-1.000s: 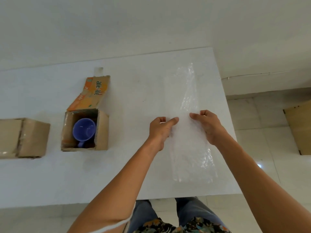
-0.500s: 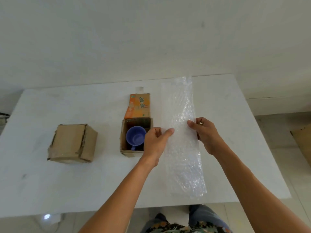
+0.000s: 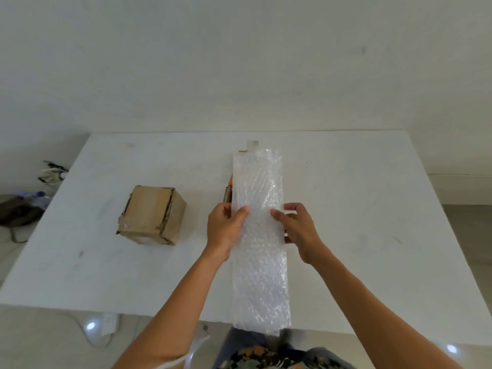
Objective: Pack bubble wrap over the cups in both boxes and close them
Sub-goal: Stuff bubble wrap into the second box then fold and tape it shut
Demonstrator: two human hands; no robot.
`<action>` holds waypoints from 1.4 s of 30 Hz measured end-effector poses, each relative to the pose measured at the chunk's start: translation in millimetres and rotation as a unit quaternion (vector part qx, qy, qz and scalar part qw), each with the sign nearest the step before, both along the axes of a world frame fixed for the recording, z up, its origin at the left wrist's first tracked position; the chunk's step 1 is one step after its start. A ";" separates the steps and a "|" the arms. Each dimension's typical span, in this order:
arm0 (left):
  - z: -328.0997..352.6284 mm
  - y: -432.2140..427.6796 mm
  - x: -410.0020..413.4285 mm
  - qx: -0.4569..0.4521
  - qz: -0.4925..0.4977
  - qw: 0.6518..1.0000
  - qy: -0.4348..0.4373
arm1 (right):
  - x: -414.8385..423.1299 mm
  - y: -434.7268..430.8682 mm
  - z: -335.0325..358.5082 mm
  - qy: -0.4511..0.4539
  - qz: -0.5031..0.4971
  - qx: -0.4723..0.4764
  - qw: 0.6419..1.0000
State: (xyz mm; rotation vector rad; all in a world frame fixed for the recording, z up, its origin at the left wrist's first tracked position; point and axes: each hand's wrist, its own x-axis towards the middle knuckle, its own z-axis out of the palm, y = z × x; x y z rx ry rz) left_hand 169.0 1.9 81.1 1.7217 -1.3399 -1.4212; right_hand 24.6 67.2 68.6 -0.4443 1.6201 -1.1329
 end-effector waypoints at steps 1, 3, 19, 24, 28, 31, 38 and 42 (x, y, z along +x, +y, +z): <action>-0.9 -0.9 3.3 -0.010 -0.004 1.000 -0.012 | 3.0 -1.7 -0.3 0.028 0.003 0.000 1.000; 0.1 -3.6 9.5 -0.032 -0.022 0.999 -0.038 | 9.1 -3.9 1.3 0.085 0.014 -0.010 0.996; -30.3 -50.6 33.0 -0.217 -0.362 0.821 -0.386 | 18.9 -43.4 -8.0 0.327 0.254 0.134 0.900; -36.1 -60.8 32.7 -0.247 -0.383 0.774 -0.439 | 21.3 -46.1 -10.5 0.504 0.307 0.148 0.794; -40.7 -61.8 32.0 -0.249 -0.376 0.776 -0.440 | 21.4 -47.7 -13.9 0.518 0.316 0.178 0.775; -43.5 -60.3 33.0 -0.243 -0.380 0.778 -0.438 | 19.3 -54.4 -17.3 0.513 0.333 0.197 0.766; -48.1 -65.6 29.0 -0.177 -0.401 0.785 -0.438 | 17.1 -68.1 -16.9 0.491 0.368 0.200 0.763; -49.1 -72.1 24.8 -0.155 -0.413 0.787 -0.431 | 21.8 -68.9 -14.7 0.563 0.354 0.194 0.721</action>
